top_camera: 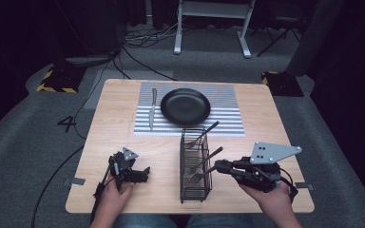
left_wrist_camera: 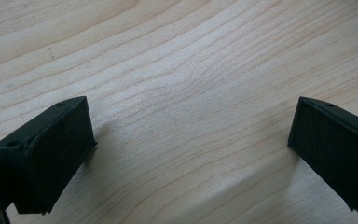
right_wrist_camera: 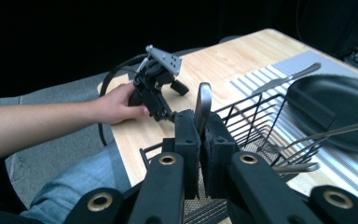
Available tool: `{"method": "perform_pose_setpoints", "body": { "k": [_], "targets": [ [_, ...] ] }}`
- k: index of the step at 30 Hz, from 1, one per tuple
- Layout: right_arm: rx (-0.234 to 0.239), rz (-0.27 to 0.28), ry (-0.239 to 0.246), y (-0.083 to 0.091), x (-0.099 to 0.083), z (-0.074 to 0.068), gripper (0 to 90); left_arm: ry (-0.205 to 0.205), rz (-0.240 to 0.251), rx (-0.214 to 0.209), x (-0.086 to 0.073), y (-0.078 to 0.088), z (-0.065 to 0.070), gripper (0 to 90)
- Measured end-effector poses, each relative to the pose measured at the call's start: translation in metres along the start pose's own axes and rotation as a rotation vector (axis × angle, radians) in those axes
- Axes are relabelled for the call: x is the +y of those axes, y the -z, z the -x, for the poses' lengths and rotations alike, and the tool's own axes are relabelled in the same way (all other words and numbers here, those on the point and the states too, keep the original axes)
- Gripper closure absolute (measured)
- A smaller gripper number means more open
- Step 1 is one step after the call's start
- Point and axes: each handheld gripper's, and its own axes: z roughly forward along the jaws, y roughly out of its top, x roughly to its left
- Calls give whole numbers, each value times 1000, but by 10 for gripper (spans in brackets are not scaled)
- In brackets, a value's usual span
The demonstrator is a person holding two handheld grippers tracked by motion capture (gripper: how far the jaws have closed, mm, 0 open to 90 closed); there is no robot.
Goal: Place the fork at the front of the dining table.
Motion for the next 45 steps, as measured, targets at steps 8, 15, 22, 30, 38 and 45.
{"method": "perform_pose_setpoints", "body": {
  "k": [8, 15, 22, 30, 38, 45],
  "targets": [
    [16, 41, -13, 22, 10, 4, 861, 0, 0, 0, 0, 0, 0, 3],
    [-24, 55, 12, 45, 24, 7, 860, 0, 0, 0, 0, 0, 0, 3],
    [-54, 94, -1, 61, 21, 9, 861, 3, 0, -1, 0, 0, 0, 3],
    [-110, 115, -28, 81, 16, 19, 860, -1, 0, 1, 0, 0, 0, 3],
    [-156, 100, -55, 90, 9, 29, 861, 0, 0, 0, 0, 0, 0, 3],
    [-280, 67, -81, 93, -2, 53, 860, 0, 0, 1, 0, 0, 0, 3]
  ]
}}
